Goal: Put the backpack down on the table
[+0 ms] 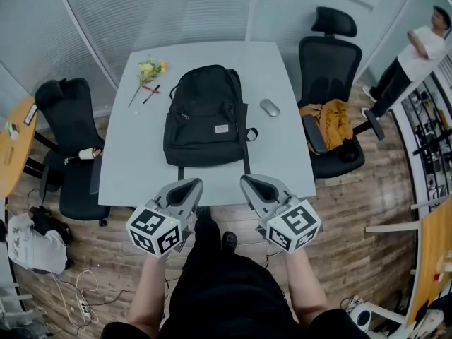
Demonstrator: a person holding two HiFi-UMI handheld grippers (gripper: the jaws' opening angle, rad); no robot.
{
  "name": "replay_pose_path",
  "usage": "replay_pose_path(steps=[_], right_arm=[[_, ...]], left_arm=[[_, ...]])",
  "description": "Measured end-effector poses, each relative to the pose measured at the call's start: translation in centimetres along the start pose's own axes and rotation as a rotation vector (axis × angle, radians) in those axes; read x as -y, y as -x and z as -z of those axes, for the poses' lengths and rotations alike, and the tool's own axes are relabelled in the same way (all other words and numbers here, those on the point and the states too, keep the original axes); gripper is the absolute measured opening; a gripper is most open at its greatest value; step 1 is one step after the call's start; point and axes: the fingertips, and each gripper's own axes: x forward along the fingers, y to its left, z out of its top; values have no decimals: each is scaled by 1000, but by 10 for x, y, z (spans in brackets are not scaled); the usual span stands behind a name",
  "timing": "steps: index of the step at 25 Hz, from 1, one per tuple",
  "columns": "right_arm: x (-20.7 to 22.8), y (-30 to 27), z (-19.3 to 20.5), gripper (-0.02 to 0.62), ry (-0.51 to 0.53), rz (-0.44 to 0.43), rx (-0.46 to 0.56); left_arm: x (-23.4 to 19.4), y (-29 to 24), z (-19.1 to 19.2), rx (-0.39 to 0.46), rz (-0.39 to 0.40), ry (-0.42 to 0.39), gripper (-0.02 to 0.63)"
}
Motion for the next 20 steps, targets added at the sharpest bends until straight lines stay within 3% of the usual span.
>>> replay_pose_path(steps=[20], right_arm=[[1,-1,0,6,23,1,-9]], left_arm=[[-1,-5,3,-14,5,0,0]])
